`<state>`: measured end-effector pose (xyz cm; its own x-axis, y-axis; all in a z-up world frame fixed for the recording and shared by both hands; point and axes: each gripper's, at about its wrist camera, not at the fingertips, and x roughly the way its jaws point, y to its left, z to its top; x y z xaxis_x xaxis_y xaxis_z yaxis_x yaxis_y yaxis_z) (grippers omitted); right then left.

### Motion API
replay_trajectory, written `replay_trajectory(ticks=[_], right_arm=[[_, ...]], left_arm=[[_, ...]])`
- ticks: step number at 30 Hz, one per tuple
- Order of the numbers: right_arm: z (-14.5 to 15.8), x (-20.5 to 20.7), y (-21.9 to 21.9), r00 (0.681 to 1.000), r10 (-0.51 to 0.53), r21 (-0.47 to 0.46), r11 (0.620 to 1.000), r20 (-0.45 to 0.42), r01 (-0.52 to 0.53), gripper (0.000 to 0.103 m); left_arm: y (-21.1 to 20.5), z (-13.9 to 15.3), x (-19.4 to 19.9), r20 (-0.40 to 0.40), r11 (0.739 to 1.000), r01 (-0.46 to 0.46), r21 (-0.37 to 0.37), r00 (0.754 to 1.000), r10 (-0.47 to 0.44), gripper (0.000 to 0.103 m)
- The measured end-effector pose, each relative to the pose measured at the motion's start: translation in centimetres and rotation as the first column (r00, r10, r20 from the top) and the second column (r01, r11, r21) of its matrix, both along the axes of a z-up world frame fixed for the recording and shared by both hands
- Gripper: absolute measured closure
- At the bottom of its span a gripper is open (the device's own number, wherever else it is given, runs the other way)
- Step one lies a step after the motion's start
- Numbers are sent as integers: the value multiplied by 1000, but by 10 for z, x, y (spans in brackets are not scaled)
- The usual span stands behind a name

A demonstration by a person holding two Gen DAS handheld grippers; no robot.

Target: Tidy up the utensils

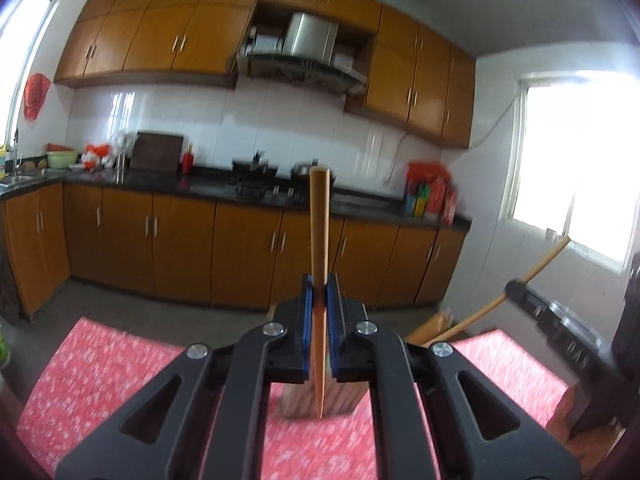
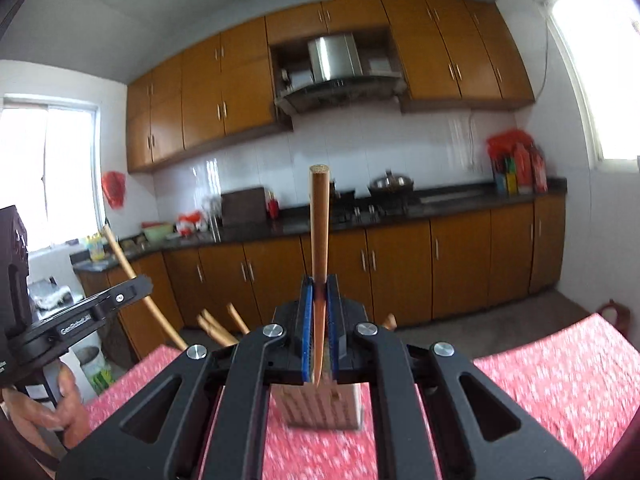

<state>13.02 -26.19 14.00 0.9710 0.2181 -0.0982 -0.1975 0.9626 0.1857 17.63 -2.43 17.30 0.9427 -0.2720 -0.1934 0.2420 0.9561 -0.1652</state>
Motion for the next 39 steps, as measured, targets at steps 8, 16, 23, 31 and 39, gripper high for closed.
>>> replay_trajectory(ticks=[8,16,23,31,39], right_arm=[[1,43,4,1000,-21,-12,1000,-1,21,96],[-23,74,8,994,-9,-16,1000,-108,7,96],[-31,75,6,991,-23,-6,1000,-131,23,54],[-25,50,-9,992,-58,7,998,-109,59,41],[-39,-11,-2,990,-123,-83,990,-69,117,2]], left_arm=[[-32,23,38,102,998,-65,-19,993,66,95],[-44,-11,84,12,998,-62,8,998,62,95],[-38,-24,96,-26,997,-74,0,997,74,87],[-6,-16,64,-1,992,-118,-33,993,118,55],[24,-41,-28,51,987,-147,66,988,144,4]])
